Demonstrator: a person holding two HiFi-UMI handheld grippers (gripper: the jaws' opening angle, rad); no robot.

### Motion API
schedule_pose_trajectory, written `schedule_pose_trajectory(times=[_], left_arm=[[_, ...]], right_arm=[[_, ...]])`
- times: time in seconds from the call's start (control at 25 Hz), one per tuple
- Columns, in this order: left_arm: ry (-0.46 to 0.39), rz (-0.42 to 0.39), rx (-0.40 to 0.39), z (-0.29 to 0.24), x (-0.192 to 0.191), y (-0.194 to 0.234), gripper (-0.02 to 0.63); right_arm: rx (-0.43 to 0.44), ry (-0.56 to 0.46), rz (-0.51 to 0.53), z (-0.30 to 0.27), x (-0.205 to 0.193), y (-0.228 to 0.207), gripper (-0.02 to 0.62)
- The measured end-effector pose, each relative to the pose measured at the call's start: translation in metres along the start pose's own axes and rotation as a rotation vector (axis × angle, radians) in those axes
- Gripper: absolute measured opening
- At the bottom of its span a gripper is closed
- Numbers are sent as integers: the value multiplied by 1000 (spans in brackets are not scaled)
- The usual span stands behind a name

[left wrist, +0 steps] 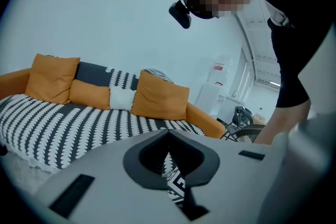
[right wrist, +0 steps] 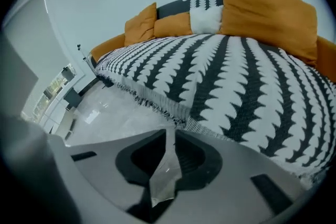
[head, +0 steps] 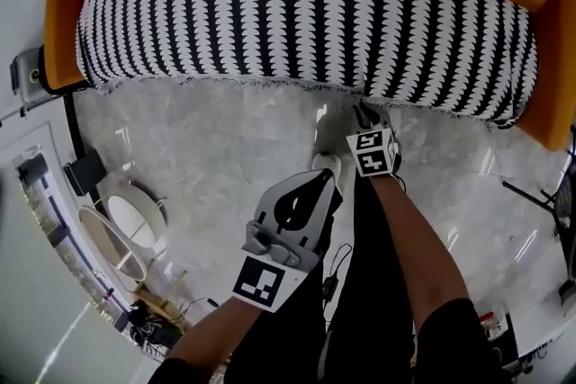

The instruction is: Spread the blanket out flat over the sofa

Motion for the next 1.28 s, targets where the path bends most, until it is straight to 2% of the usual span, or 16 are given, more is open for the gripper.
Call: schedule_pose_trajectory(times=[0.12, 0.28, 0.48, 0.56, 0.76, 0.88, 1.0, 1.12, 1.2, 1.28], left_arm=[[5, -16, -32, 0, 7, -9, 6], [-23, -44, -61, 8, 34, -22, 6], [-87, -56, -93, 46, 96, -54, 6], [-111, -52, -128, 65, 117, -69, 6], [-109, -93, -183, 111, 147, -114, 6], [-133, -104, -214, 137, 169, -142, 6], [-140, -101, -237, 161, 190, -166, 6], [-136, -105, -243, 184, 202, -191, 6], [-127, -132, -225, 200, 202, -205, 6], [-121, -115, -207, 212, 196, -217, 6]], right_arm=[[-2, -35, -60, 17, 0, 1, 60], [-53, -143, -113, 78, 24, -5, 74], [-97, -265, -183, 209, 77, -7, 75], [-140, -312, -216, 268, 99, -4, 75], [-264, -449, -293, 412, 152, 22, 75], [-335, -527, -293, 481, 180, 43, 75], [-370, -552, -279, 531, 193, 67, 75], [-379, -543, -248, 577, 197, 87, 74], [-398, -528, -209, 604, 195, 101, 56], [-398, -551, -190, 631, 190, 111, 45]])
Point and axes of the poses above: the fingertips, and each gripper's own axes: z backward along the fingers, y to its left, x out of its top, the point moved 9 cm from there along z, backward along the fingers, and after that the axes turned 12 degrees about z, right-handed, at the moved point
